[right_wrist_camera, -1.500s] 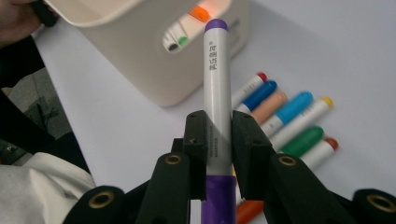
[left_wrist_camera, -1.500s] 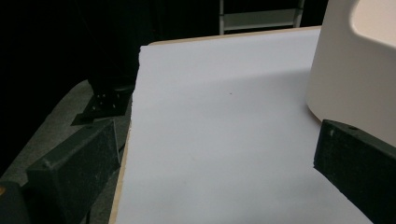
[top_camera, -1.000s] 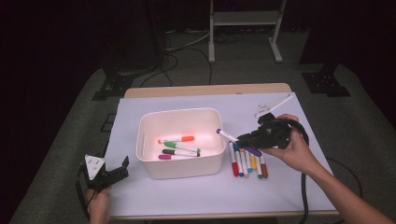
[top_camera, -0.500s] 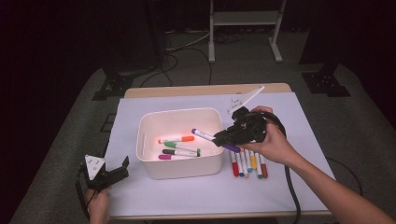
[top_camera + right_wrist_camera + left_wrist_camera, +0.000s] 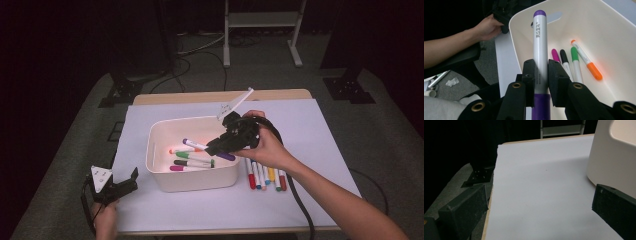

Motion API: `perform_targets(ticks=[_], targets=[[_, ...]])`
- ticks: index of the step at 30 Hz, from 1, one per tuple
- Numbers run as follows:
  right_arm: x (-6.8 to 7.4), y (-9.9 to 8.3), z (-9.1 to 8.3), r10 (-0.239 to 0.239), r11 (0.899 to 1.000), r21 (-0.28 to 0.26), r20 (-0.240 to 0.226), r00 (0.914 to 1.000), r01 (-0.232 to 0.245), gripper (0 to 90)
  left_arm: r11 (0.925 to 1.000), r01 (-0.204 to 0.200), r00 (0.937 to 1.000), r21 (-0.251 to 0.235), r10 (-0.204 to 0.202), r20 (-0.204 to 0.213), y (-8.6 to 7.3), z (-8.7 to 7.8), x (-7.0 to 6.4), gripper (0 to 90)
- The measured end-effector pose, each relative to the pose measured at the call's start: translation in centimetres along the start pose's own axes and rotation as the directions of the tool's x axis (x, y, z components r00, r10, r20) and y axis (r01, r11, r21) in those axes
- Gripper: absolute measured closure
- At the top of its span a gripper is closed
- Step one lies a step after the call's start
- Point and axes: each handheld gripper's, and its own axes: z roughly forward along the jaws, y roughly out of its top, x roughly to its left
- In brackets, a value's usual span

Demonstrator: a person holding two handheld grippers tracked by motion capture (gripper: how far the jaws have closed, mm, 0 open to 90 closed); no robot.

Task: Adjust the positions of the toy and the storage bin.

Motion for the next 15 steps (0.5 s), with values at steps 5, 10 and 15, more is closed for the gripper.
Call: perform_targets(ticks=[5, 10, 15], targets=[[-0.2, 0.8, 1.6, -0.013, 1.000, 0.018, -0.012, 0.9999, 0.013, 75.5, 1.0000, -0.001, 1.0000, 0.002, 0.001, 0.000, 0.0, 0.0, 0.0, 0.0], [-0.9, 1.5, 3.9, -0.023, 0.998, 0.063, -0.005, 0.9997, 0.023, 75.5, 1.0000, -0.001, 1.0000, 0.000, 0.001, 0.001, 0.0, 0.0, 0.0, 0.0], [-1.4, 1.8, 5.9, -0.026, 0.996, 0.086, -0.016, 0.9995, 0.027, 75.5, 1.0000, 0.001, 1.0000, -0.001, -0.001, 0.002, 0.0, 0.0, 0.0, 0.0]])
